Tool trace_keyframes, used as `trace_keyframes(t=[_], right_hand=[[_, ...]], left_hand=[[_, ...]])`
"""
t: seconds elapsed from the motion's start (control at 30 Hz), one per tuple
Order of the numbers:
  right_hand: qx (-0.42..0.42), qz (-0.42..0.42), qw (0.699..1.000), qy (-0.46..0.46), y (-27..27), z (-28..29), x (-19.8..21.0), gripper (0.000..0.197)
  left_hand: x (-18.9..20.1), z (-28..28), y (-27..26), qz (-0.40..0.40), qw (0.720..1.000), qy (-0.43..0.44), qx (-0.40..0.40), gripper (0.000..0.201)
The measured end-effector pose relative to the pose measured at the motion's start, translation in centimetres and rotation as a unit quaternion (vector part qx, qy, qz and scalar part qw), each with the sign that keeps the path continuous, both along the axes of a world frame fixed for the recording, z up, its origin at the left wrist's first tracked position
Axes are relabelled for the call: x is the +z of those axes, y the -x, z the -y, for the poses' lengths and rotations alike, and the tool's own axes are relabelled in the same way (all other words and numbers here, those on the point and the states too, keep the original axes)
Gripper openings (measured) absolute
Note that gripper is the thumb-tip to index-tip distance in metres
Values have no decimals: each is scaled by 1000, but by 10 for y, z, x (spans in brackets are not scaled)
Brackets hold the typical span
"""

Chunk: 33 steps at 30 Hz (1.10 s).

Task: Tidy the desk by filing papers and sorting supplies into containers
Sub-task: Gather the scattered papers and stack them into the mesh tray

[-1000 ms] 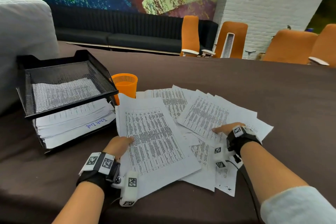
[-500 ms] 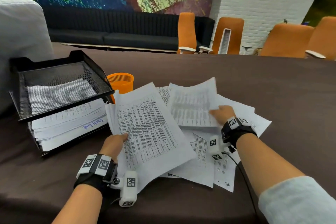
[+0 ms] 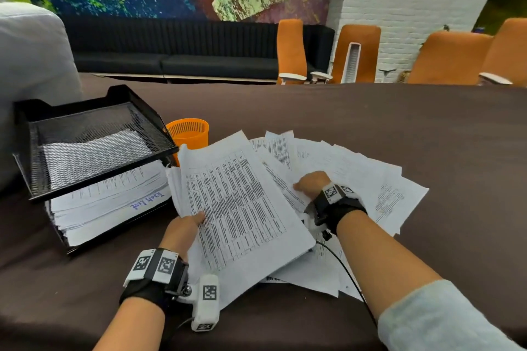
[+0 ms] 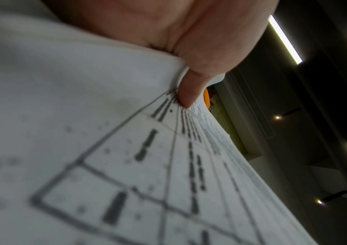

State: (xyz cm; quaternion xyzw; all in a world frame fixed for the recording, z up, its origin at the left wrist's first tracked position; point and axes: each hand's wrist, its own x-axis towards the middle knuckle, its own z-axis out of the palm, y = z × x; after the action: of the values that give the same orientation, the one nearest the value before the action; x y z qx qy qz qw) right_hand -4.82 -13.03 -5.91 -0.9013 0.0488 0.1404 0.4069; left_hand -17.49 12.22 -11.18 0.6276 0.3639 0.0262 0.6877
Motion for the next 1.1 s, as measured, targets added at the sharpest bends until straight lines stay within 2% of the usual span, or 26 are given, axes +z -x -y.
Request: trace_keyframes(t=[0.03, 0.07, 0.1, 0.13, 0.2, 0.33, 0.37, 0.43, 0.47, 0.5, 0.6, 0.67, 0.73, 0.77, 0.8, 0.9, 0.97, 1.03, 1.1], right_hand=[[10, 2, 1000, -9, 2, 6, 2, 25], [9, 13, 999, -34, 8, 14, 5, 25], [-2, 20, 995, -100, 14, 25, 4, 16], [-15, 23, 987, -161, 22, 38, 1, 7], [-35, 4, 968, -250, 40, 64, -4, 19], [-38, -23, 926, -376, 78, 93, -8, 20], [-36, -15, 921, -387, 86, 97, -8, 20], [-30, -1, 929, -369, 97, 101, -8, 26], [-33, -1, 934, -355, 100, 103, -8, 35], [-44, -6, 939, -342, 99, 104, -10, 45], [-36, -60, 927, -368, 96, 109, -11, 62], [22, -91, 940, -328, 95, 109, -14, 53], [81, -49, 969, -230, 101, 103, -12, 21], [79, -7, 977, -196, 103, 101, -10, 12], [71, 30, 975, -208, 107, 99, -1, 11], [42, 116, 929, -350, 111, 95, 34, 16], [48, 177, 895, -407, 118, 95, 59, 17], [68, 215, 871, -437, 128, 95, 77, 16], [92, 229, 867, -433, 135, 96, 83, 15]], left_hand=[[3, 3, 2, 23, 1000, 19, 9, 43], [9, 4, 3, 35, 999, 34, -6, 42], [15, 8, 4, 50, 997, 50, -13, 38], [16, 9, 3, 67, 996, 58, -17, 33], [23, 18, 3, 97, 990, 90, -40, 26], [33, 49, 6, 132, 977, 117, -121, 19], [32, 55, 5, 135, 976, 111, -133, 24], [28, 66, 2, 140, 975, 73, -156, 52], [27, 69, 1, 137, 976, 44, -166, 64], [24, 70, -2, 133, 977, 6, -166, 67], [15, 76, 0, 100, 981, -30, -162, 43], [11, 83, 6, 80, 979, -51, -178, 43], [15, 89, 9, 97, 979, -105, -146, 37], [23, 92, 10, 117, 976, -132, -130, 34], [38, 95, 11, 148, 972, -141, -117, 32], [94, 96, 25, 294, 940, -141, -99, 21], [120, 93, 34, 380, 912, -119, -104, 22], [133, 91, 42, 419, 895, -104, -113, 23], [132, 91, 44, 429, 889, -91, -132, 23]])
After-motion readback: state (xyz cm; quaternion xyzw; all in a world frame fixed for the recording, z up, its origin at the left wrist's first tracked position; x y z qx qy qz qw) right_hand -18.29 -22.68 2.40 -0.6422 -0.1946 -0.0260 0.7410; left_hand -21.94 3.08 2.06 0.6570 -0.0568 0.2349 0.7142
